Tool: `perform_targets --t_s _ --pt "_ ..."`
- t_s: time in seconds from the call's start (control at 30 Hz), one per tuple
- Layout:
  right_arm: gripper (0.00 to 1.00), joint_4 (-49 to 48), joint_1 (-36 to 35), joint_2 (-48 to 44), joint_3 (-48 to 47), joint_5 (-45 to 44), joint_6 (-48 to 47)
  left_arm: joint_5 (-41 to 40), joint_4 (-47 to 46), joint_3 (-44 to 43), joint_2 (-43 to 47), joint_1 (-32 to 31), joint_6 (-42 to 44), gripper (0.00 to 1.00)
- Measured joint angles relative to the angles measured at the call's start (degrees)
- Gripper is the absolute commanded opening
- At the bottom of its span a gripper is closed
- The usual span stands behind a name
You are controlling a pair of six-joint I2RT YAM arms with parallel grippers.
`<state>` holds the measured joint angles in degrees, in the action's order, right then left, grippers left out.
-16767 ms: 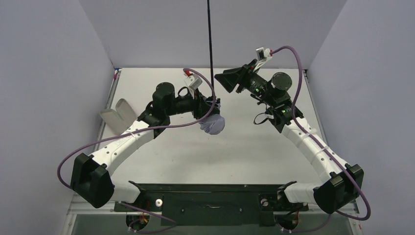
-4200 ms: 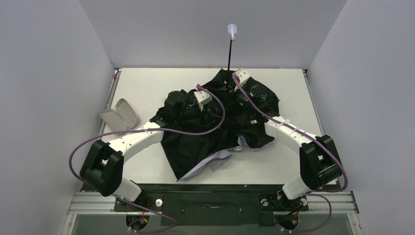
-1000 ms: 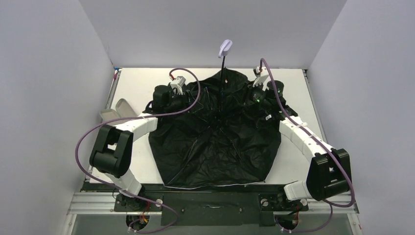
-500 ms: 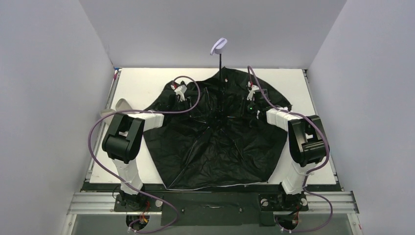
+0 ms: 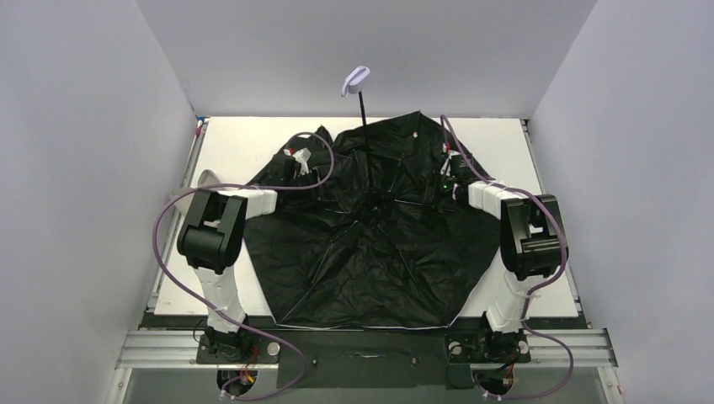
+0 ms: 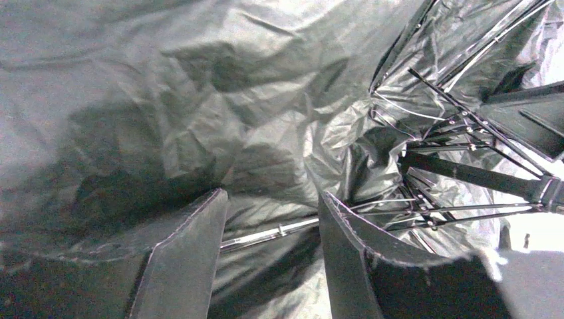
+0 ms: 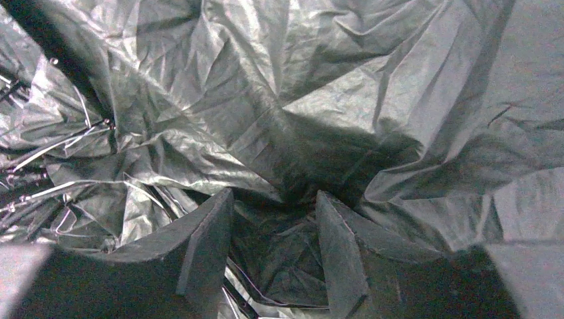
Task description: Open the umbrella
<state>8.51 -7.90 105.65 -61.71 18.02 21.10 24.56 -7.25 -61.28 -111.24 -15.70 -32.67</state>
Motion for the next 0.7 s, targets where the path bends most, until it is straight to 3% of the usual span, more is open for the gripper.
perform_targets --t_s 0.23,0.4,0.5,0.7 --pt "0.58 3.6 0.0 -3.2 -2.1 3.7 -5.8 1.2 0.1 -0.1 2.1 0.4 4.8 0.7" --pt "0.64 3.3 0.0 -11.2 -4.9 7.9 -9.8 3.1 -4.2 2.2 10.3 0.6 7.3 0.86" --pt "0.74 2.4 0.0 -16.3 -6.1 9.6 -11.9 3.1 -6.0 2.3 15.6 0.9 9.9 0.99" --pt "0.87 5.3 0.0 -21.7 -14.0 11.0 -18.7 1.3 -6.5 2.5 25.8 1.9 17.2 0.97"
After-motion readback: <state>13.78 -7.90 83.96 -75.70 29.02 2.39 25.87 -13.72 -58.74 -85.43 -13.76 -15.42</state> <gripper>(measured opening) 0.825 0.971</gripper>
